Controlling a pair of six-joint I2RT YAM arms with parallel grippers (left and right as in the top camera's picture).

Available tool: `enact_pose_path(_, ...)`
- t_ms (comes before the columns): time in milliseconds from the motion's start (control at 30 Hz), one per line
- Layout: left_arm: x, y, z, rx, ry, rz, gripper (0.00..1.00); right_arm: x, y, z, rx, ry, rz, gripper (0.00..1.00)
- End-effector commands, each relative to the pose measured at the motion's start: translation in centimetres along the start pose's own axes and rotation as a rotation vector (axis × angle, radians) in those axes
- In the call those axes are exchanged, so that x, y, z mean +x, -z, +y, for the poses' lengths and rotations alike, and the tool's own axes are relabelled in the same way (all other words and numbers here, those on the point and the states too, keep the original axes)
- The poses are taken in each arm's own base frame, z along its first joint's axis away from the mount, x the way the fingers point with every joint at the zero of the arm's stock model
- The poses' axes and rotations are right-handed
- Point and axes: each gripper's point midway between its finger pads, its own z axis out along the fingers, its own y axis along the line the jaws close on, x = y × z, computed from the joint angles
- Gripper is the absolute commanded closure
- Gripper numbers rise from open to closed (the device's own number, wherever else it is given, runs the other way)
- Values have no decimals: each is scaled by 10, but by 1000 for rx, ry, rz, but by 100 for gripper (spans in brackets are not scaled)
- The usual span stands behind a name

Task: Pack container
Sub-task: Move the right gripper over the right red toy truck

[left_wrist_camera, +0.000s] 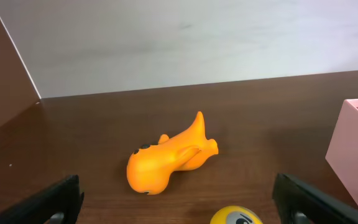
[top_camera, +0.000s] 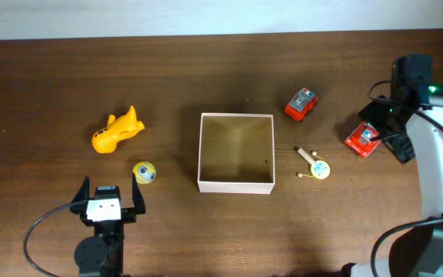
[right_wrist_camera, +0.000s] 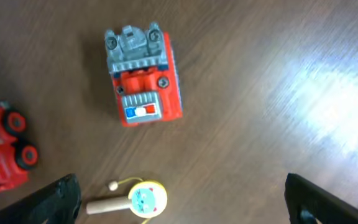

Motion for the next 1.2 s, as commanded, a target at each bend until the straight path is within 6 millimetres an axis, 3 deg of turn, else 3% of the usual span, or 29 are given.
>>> enact_pose_path(0,0,0,0,1,-9,-4,1,17,-18,9,-32,3,51,1)
enact_pose_path(200,0,0,0,2,-9,-4,1,37,-50,41,-123,118,3,1)
enact_pose_path(333,0,0,0,1,-9,-4,1,50,-64,47,-135,144,-10,1)
enact_pose_path(533,0,0,0,2,-9,-4,1,54,-77,17,-10,74,-22,2)
enact_pose_path(700,0,0,0,1,-9,-4,1,60,-77,6,31,74,9,2)
enact_pose_path(833,0,0,0,1,-9,-4,1,55,-78,3,52,102,-21,1)
enact_pose_path(933,0,0,0,1,-9,-4,1,47,-82,12,30,211,-53,1)
enact_pose_path(1167,0,0,0,2,-9,-4,1,51,-105,15,61,351,-24,1)
